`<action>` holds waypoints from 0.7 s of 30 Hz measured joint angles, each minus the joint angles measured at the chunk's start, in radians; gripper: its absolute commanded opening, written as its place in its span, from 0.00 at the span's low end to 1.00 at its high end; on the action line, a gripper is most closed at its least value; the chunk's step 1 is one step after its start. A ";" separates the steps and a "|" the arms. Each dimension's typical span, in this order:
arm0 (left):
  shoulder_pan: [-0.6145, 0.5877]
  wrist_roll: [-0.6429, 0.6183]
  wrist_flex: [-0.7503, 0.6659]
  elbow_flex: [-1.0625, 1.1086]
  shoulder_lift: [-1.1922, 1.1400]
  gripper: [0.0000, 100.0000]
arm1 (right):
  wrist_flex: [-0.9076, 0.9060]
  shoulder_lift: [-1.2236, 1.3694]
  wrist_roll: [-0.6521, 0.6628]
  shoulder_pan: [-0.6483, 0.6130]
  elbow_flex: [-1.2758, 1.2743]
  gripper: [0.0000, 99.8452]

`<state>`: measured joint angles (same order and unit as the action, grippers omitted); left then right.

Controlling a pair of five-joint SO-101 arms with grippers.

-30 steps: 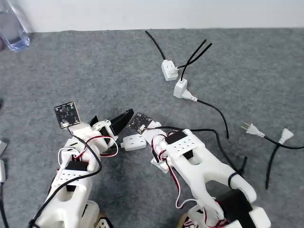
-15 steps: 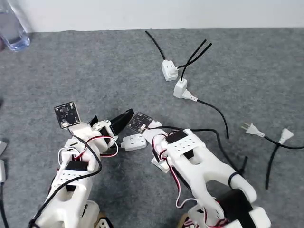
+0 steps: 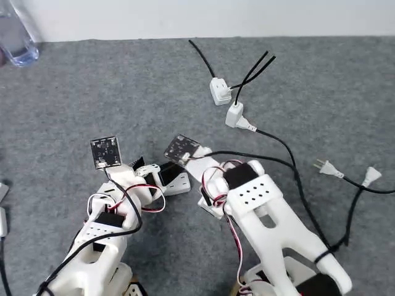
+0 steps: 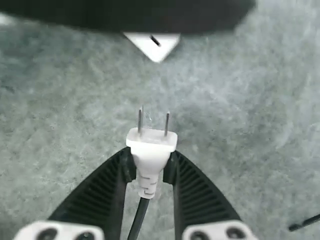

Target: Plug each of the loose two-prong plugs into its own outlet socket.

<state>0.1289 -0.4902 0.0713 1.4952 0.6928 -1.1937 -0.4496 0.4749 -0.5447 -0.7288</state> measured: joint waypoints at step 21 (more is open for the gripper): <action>0.086 0.002 0.000 0.032 0.000 0.46 | -0.103 0.252 0.060 -0.002 0.302 0.01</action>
<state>0.2148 -0.4887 0.0713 1.5275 0.6928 -1.2965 -0.1979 0.5347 -0.5462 -0.4266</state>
